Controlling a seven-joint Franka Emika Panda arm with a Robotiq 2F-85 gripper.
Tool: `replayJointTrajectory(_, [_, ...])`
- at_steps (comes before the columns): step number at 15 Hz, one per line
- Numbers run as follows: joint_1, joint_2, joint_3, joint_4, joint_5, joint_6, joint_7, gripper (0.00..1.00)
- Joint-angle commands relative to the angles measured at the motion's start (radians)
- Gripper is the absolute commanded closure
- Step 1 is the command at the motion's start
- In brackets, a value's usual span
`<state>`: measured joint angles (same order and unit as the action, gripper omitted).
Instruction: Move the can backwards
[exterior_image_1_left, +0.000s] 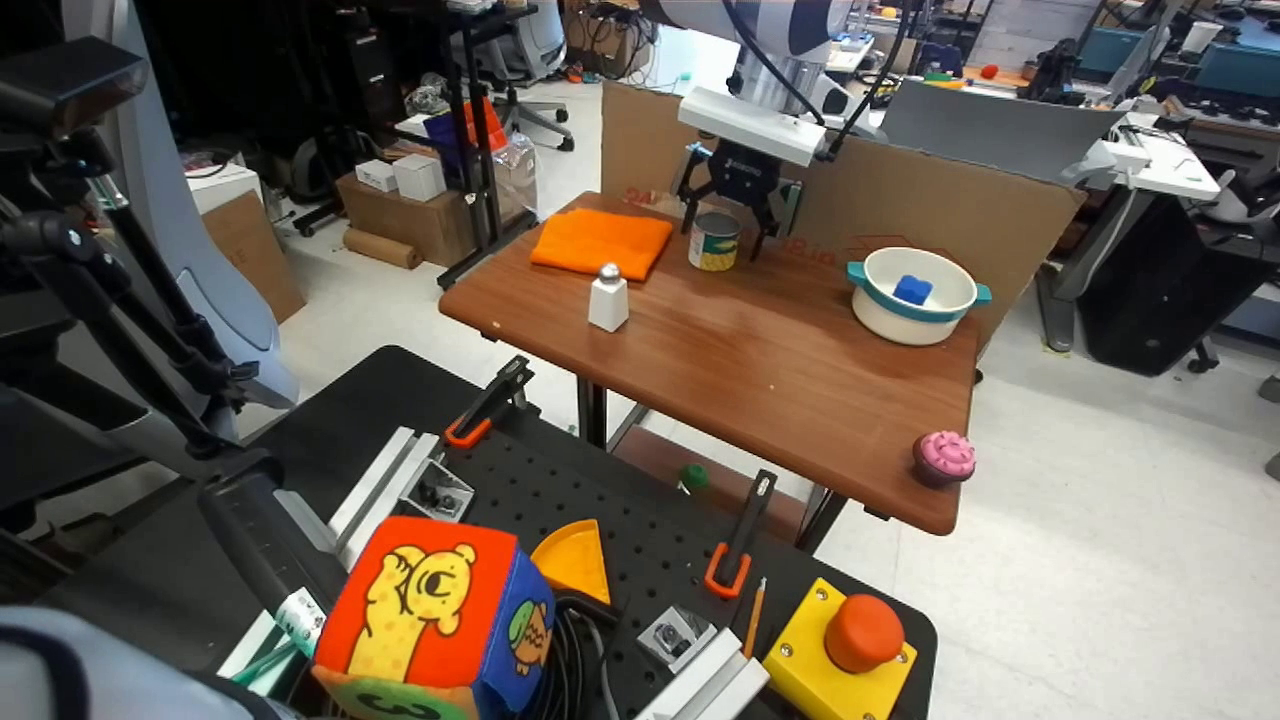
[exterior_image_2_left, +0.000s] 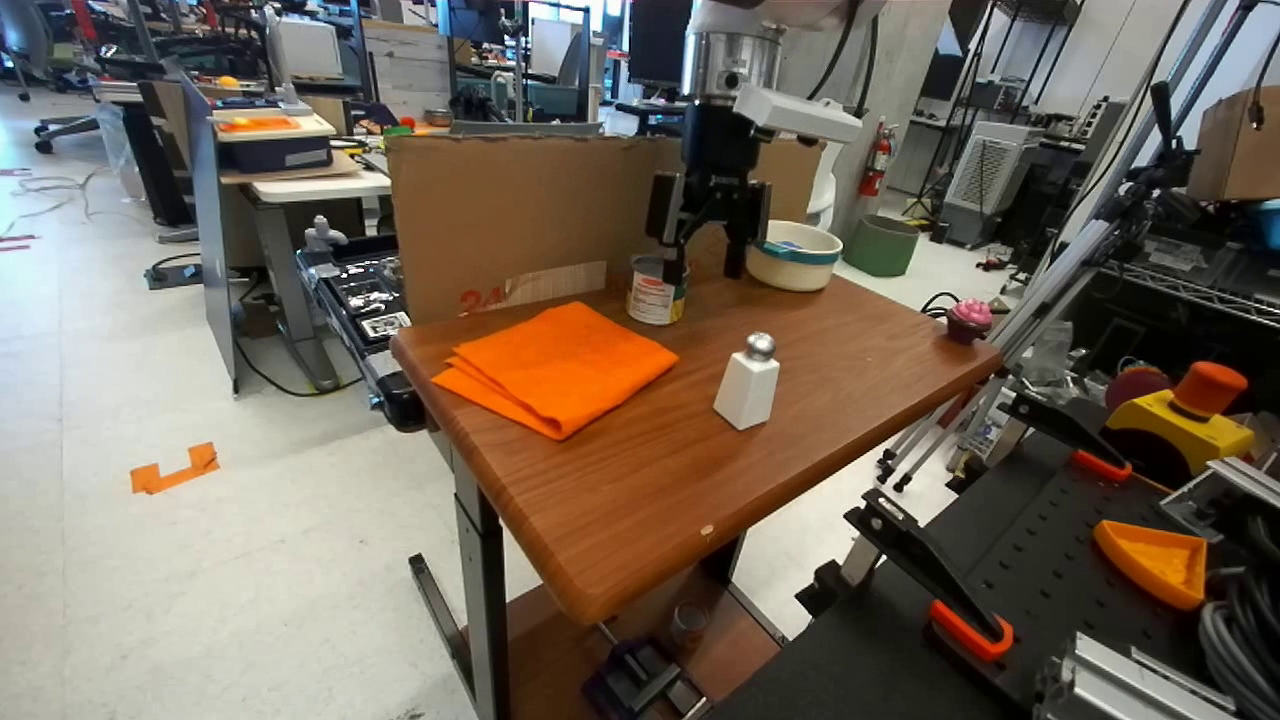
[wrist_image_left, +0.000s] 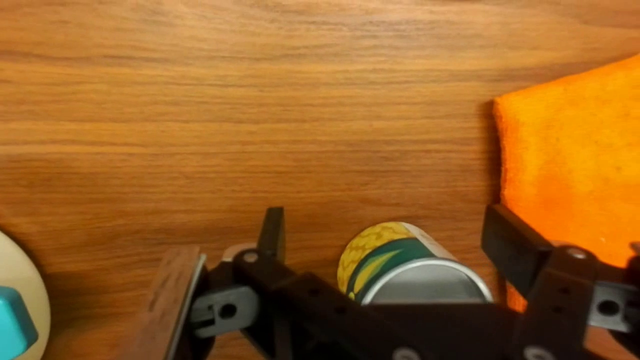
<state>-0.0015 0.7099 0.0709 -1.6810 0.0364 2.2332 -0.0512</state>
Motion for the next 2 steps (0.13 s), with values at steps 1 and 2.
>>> replayJointTrajectory(1, [0.007,0.001,-0.006,0.001,0.006,-0.001,-0.003,0.0])
replayJointTrajectory(2, [0.007,0.001,-0.005,-0.001,0.006,0.0,-0.003,0.0])
